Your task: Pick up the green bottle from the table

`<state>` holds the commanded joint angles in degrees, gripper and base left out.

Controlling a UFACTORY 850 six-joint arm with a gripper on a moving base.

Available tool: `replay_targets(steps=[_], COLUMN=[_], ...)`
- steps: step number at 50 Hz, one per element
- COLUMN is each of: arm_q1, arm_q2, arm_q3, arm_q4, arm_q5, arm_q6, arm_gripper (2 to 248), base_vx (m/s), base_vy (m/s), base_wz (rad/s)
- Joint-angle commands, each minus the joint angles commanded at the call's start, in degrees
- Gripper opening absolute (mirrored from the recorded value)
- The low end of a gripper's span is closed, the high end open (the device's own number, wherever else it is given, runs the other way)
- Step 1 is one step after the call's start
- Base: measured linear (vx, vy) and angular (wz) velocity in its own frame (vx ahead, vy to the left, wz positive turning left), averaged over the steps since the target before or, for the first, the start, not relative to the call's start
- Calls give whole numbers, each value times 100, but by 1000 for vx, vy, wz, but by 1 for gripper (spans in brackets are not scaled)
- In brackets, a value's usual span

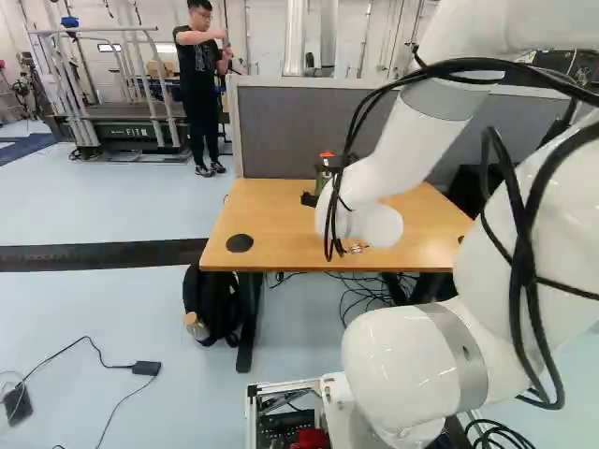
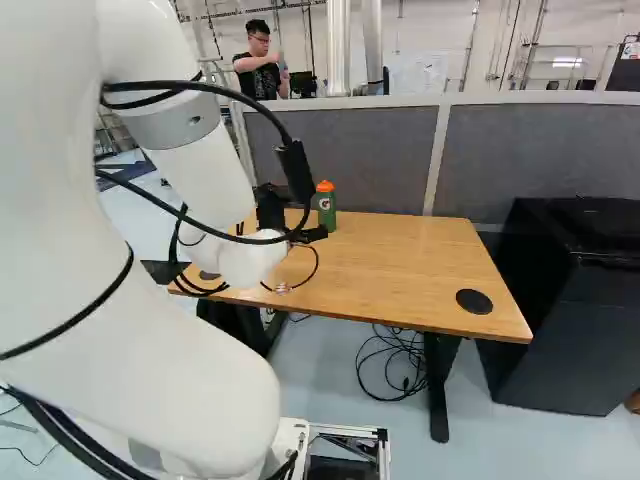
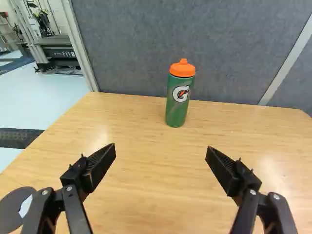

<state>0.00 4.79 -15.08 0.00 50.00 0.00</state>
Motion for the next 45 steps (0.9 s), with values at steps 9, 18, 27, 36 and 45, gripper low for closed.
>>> replay_targets(steps=[9,18,27,36,45], arm_q1=[0,0,0,0,0], arm_q2=[-292,-686,-1095,-1494,-1879], arm_q3=[-277,-571,-870,-1170,-1471], arm_q4=[0,0,0,0,0], arm_q5=[0,0,59,317,638], arm_q6=[0,0,0,0,0], arm_gripper=[247,247,247,247,247], base_vx=[0,0,0,0,0], base_vy=[0,0,0,0,0], base_wz=[0,0,0,0,0])
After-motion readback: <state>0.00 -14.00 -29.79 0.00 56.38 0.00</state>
